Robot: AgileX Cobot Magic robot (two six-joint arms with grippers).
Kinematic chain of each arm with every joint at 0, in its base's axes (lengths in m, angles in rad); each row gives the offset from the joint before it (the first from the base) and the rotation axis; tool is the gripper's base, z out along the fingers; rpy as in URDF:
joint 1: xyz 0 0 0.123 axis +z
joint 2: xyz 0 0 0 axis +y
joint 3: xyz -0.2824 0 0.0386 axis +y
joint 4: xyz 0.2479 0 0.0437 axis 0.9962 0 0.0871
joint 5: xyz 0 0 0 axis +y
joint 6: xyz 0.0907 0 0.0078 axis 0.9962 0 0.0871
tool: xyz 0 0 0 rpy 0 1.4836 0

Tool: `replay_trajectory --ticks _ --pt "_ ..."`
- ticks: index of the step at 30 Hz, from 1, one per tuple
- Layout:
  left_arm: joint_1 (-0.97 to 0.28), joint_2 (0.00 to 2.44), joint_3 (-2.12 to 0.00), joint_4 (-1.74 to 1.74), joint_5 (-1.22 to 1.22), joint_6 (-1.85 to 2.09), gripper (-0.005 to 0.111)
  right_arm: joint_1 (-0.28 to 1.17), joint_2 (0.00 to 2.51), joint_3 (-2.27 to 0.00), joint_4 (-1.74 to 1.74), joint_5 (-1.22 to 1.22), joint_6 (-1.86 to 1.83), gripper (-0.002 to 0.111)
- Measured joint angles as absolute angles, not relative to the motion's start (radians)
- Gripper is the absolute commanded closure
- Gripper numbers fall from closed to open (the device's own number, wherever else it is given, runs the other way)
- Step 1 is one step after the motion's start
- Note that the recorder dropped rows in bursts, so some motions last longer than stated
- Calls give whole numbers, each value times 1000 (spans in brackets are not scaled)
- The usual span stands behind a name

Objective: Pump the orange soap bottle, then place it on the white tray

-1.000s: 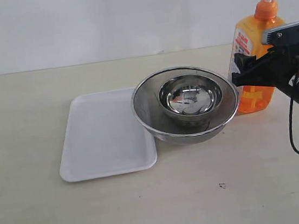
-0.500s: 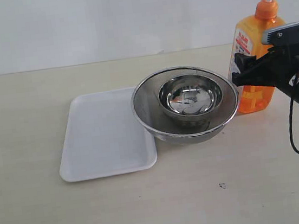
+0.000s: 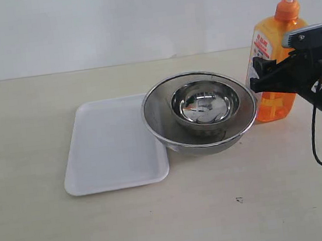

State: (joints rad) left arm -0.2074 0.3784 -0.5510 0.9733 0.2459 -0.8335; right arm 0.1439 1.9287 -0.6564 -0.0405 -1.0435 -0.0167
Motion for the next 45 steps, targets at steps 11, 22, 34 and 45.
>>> replay_trajectory --ticks 11,22,34,45 --pt "-183 214 -366 899 88 -835 102 143 1929 -656 -40 -1044 -17 109" --pt "-183 109 -240 881 76 -868 102 143 1929 -656 -40 -1044 -17 109" --pt "-183 83 -111 881 45 -903 102 143 1929 -656 -40 -1044 -17 109" --pt "-121 83 -30 879 6 -960 102 143 1929 -656 -40 -1044 -17 109"
